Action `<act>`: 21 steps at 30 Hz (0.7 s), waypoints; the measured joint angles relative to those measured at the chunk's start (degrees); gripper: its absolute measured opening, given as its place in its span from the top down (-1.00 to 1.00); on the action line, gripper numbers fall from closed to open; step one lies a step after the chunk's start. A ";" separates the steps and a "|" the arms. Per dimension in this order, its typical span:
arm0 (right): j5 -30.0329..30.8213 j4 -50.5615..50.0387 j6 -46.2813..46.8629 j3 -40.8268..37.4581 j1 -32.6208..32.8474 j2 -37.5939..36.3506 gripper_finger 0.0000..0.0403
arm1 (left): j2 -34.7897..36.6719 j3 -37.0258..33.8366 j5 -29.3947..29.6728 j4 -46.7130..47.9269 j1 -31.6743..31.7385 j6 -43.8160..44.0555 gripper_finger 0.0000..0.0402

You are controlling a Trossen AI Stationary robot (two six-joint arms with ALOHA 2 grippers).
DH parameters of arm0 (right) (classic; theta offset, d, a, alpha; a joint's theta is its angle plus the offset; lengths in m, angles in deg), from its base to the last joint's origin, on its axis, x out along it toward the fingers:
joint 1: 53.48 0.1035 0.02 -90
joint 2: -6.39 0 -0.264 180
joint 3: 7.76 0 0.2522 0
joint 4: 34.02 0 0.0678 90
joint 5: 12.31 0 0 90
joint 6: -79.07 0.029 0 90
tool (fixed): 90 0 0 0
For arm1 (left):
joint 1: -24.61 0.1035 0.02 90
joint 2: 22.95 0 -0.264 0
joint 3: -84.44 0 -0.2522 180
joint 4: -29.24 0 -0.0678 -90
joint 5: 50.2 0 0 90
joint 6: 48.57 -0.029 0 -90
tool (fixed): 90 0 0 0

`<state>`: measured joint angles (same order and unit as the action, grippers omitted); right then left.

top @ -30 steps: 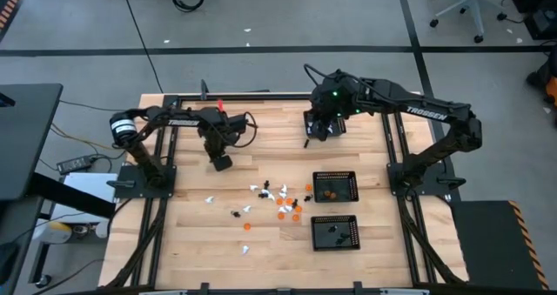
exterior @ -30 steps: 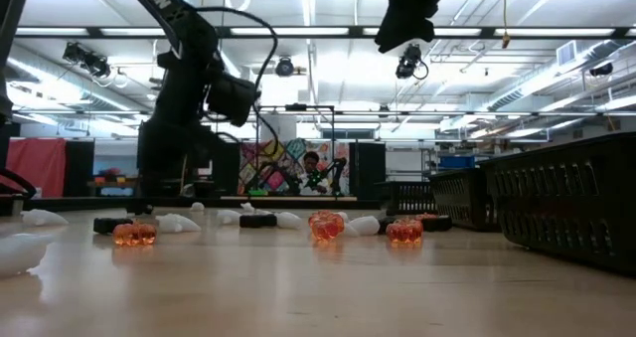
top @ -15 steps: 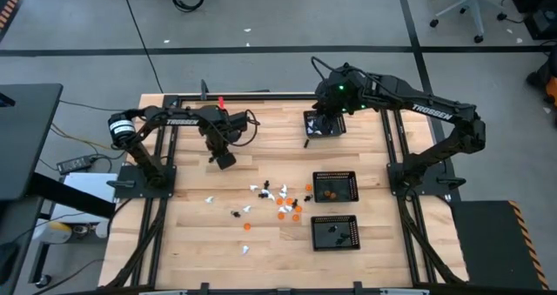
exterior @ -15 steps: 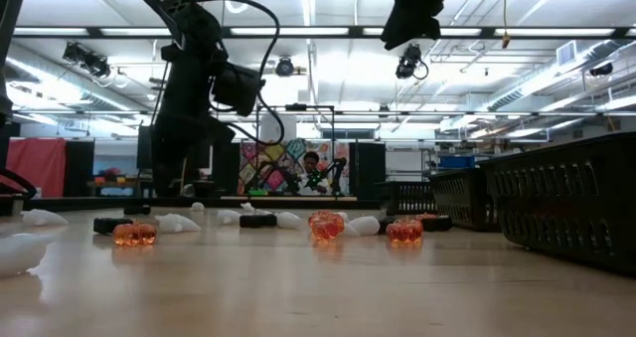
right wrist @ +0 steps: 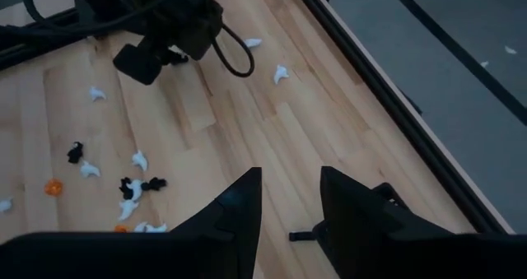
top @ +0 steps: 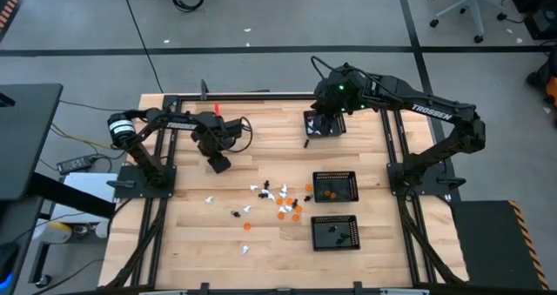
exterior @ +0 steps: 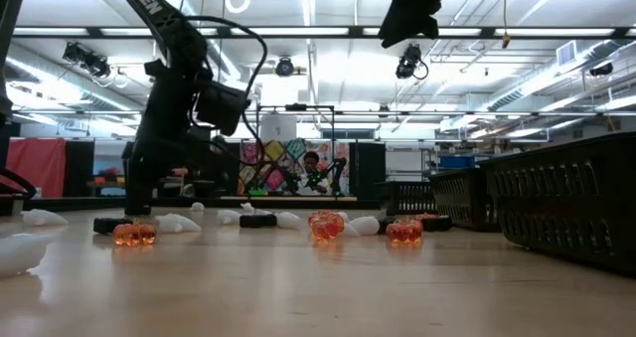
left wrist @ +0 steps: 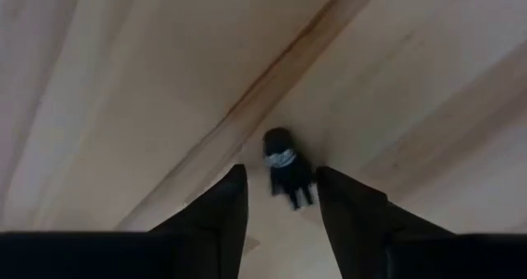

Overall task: Sort Halloween decoration
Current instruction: Put the black skeleton toy into the bottom black bin

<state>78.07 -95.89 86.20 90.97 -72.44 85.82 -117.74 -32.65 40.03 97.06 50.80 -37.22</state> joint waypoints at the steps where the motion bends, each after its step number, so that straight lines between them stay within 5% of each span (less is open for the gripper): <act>1: 0.00 -0.01 0.00 0.00 0.02 0.00 0.35 | 0.09 -0.44 -0.82 -0.74 -0.01 0.16 0.26; 7: -0.02 -0.02 0.24 0.00 0.22 0.02 0.35 | 0.35 -1.90 -1.28 -2.81 -0.33 0.86 0.39; 14: -0.06 -0.06 0.28 0.00 0.24 0.04 0.35 | 0.39 -2.23 -1.43 -3.62 -1.18 -0.46 0.91; 21: -0.39 -0.06 0.26 0.00 0.24 0.04 0.35 | 0.95 -1.34 -0.96 -2.79 -2.16 -0.49 0.95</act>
<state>77.68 -95.95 86.46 90.97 -72.20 85.87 -116.79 -34.00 39.07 94.27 48.64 -37.71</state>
